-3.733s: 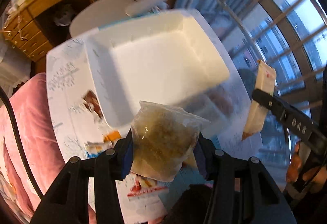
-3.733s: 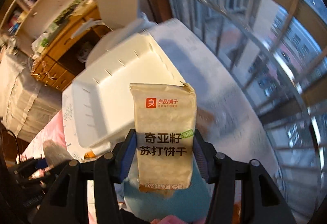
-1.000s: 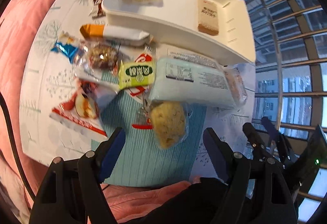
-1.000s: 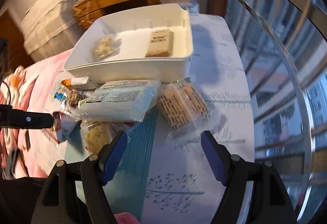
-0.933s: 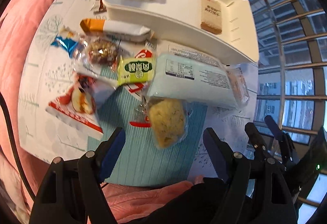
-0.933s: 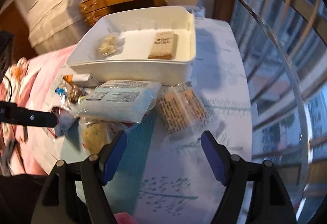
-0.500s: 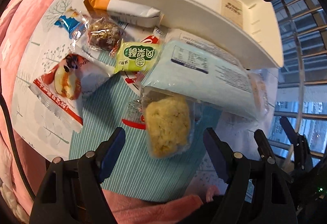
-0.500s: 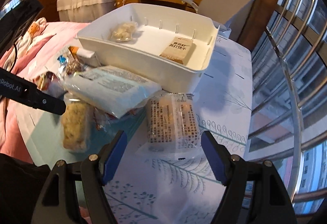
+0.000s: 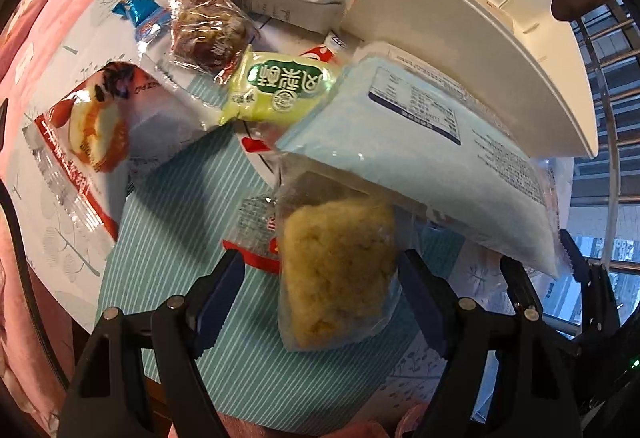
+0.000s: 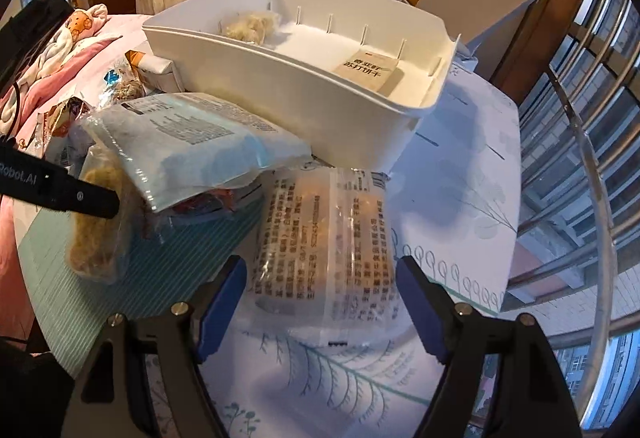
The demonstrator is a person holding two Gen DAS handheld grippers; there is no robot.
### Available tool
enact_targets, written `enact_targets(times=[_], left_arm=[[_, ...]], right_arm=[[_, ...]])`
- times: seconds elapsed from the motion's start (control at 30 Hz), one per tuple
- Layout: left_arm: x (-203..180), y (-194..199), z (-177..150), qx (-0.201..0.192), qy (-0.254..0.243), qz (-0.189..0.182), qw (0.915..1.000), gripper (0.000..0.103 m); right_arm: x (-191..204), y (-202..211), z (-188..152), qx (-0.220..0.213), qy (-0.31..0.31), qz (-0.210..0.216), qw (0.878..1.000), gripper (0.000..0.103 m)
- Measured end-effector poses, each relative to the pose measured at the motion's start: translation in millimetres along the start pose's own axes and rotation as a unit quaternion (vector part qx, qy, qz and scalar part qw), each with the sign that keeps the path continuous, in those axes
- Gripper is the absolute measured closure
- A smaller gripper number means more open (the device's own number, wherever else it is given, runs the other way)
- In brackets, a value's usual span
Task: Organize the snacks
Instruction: 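Grasp a clear pastry bag with the left tool while the right tool grasps the clear printed bag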
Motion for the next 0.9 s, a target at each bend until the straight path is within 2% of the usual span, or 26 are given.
enact_targets(times=[0.43,0.53,0.57,0.9], left_arm=[[-30,-28,3,0.002,-0.005,0.017,0.9998,0.024],[-34,-26,6,-0.001,-0.008,0.013,0.9999,0.035],[-35,-26,6,-0.002,-0.008,0.009,0.9999,0.044],[-33,-16,5,-0.011,-0.006,0.009,0.9999,0.046]], right_arm=[[-2,-21,2,0.005,0.002,0.009,1.000,0.021],[-2,-24,2,0.005,0.003,0.010,1.000,0.021],[-2,-24,1,0.005,0.004,0.010,1.000,0.021],[-5,-18,-1,0.017,-0.011,0.018,1.000,0.029]])
Point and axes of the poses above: each gripper's, at about its wrist camera, not at the fingertips, and y roughly against the way its jaws point, x to its left, z to its top, the point moved 7 cm from there along -y, roughly the way its jaws point
